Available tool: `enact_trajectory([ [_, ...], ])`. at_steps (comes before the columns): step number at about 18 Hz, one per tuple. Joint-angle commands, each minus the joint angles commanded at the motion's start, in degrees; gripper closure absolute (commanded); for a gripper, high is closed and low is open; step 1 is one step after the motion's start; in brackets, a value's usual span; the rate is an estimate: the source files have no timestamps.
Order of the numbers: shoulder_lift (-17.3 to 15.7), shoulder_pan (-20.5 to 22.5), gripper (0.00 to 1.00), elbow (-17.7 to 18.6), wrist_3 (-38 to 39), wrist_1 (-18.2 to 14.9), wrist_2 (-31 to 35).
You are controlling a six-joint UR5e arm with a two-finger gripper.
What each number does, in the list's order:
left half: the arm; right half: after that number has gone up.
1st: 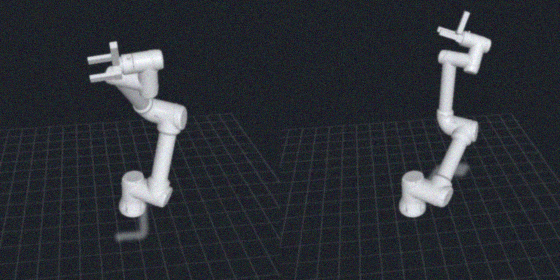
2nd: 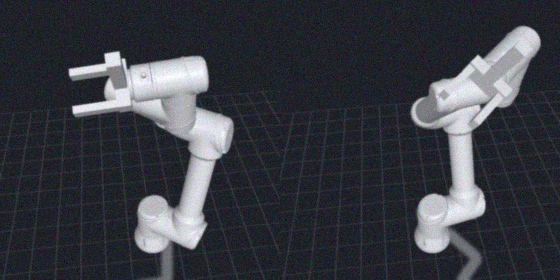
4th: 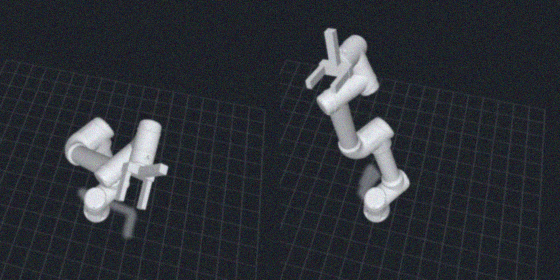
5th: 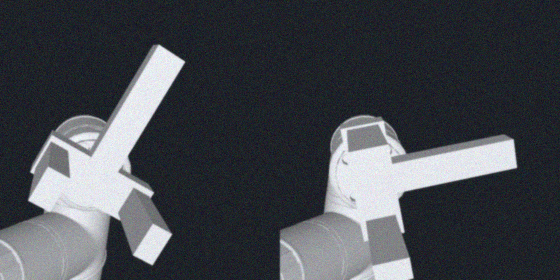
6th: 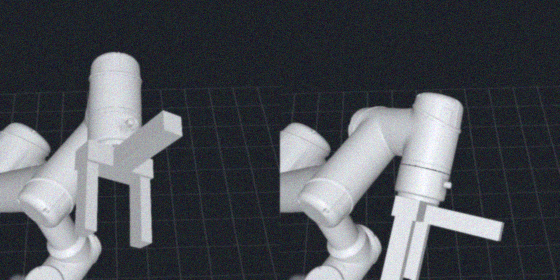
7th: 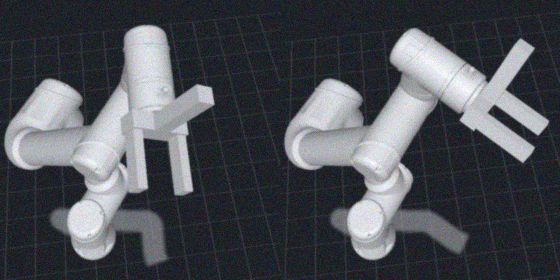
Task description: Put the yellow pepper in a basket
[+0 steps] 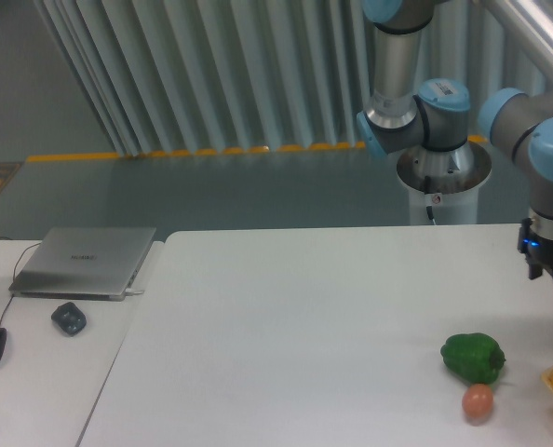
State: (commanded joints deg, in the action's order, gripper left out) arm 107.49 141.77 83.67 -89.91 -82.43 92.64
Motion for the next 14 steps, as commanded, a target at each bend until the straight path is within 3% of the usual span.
enact_trajectory([
  [5, -0.18, -0.44, 0.0, 0.53, -1.41, 0.43, -11.34],
  [7, -0.44, -0.44, 0.0, 0.7, -1.24, 0.87, -11.69],
  [11, -0.79, -0.62, 0.0, 0.97, -0.97, 4.73, -11.35],
  [14, -1.15, -1.76, 0.0, 2.02, -1.32, 7.88, -6.1],
])
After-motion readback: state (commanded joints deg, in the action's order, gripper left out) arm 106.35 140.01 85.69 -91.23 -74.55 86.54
